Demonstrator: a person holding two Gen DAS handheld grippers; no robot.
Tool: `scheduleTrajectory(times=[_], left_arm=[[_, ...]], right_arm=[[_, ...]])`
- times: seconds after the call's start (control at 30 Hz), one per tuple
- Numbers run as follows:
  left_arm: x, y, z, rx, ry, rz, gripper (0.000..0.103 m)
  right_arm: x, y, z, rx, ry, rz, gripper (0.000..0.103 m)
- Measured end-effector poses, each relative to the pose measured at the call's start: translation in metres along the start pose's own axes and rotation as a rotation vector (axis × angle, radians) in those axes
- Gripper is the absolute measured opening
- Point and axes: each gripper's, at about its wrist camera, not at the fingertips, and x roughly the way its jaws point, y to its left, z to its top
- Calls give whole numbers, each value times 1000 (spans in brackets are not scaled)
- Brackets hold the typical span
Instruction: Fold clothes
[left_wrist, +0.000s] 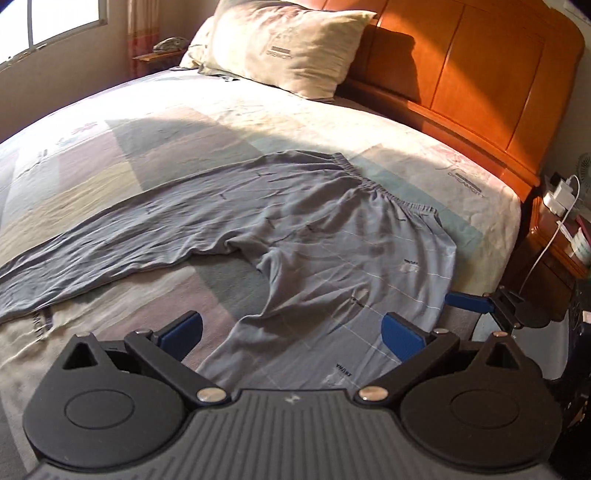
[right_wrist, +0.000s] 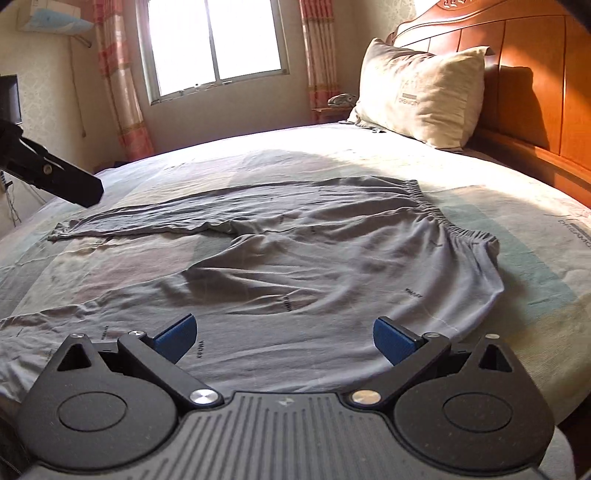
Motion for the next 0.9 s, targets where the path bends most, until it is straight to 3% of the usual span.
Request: scheduleTrajectory(times=[0.13,0.2,0.3,0.43,0.57,0.67,0.9], left_arm=[[40,-19,-30,41,20,-110,102],[45,-14,-47,63,28,-95,102],[43,-4,-66,119,41,-45,102],[35,14,-79,136,20,-79,102],[37,9,-87,241,9,-65,102],[34,5,-94,318,-12,-109,102],[32,13,-106,299,-22,-167,102]], right_arm=[[2,-28,11,-51,51,-116,103],[7,-38,25,-93,74,-150,103],[22,-42,54,-176,126,-127,103],[65,-18,85,-286,247,-4,103],[114,16,101,-372,379,83,103],[141,34,103,-407,422,99,103],[186,49,108,-396,467,144,103]])
